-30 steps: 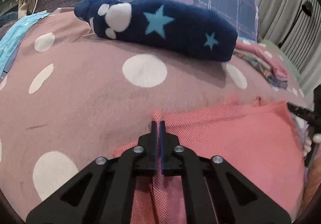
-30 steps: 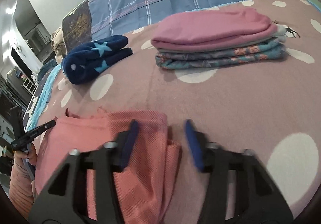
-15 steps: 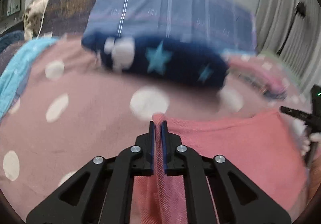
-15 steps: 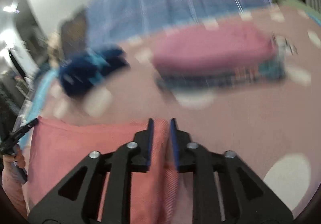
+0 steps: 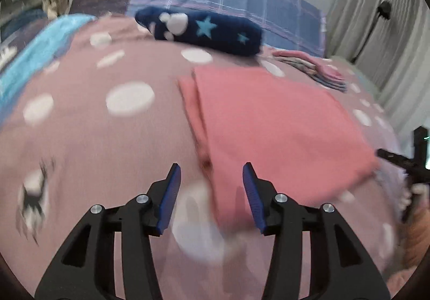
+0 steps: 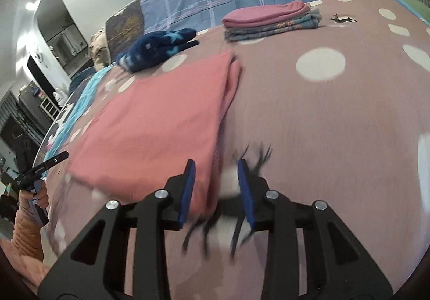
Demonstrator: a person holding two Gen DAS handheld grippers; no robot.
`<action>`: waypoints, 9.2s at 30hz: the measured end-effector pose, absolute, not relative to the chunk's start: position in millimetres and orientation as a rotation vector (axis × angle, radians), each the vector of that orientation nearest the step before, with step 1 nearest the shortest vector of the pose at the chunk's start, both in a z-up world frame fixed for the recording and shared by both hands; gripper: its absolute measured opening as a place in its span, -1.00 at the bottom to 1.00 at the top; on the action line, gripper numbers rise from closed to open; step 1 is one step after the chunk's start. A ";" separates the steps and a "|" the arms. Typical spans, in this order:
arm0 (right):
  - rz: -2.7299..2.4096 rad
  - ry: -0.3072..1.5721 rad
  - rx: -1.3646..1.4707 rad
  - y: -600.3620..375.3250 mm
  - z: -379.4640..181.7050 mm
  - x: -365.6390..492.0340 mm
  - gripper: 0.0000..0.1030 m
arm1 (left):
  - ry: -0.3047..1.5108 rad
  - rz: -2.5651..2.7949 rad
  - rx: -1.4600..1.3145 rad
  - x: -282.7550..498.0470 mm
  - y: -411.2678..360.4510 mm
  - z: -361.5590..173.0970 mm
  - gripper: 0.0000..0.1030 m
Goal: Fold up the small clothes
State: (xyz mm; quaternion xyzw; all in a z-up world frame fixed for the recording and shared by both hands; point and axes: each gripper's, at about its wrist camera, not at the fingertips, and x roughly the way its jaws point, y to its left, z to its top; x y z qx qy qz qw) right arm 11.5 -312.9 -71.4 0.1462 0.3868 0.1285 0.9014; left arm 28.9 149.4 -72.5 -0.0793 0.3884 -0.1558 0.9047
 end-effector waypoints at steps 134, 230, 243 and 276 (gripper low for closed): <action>0.555 0.946 -0.224 51.0 -14.0 187.8 -0.16 | 0.815 -0.529 -0.302 71.5 191.1 -90.0 -0.41; 0.330 0.438 -1.002 126.0 -119.6 15.4 -0.89 | 0.950 -0.565 -0.431 241.4 142.9 -104.5 -0.82; 0.259 0.576 -0.213 -19.0 -29.0 24.0 -0.90 | 0.899 -0.550 -0.287 233.1 73.3 -27.3 -0.81; 0.210 0.607 0.351 -248.7 -65.1 -16.1 -0.90 | 0.998 -0.490 0.110 225.9 -194.2 -30.2 -0.81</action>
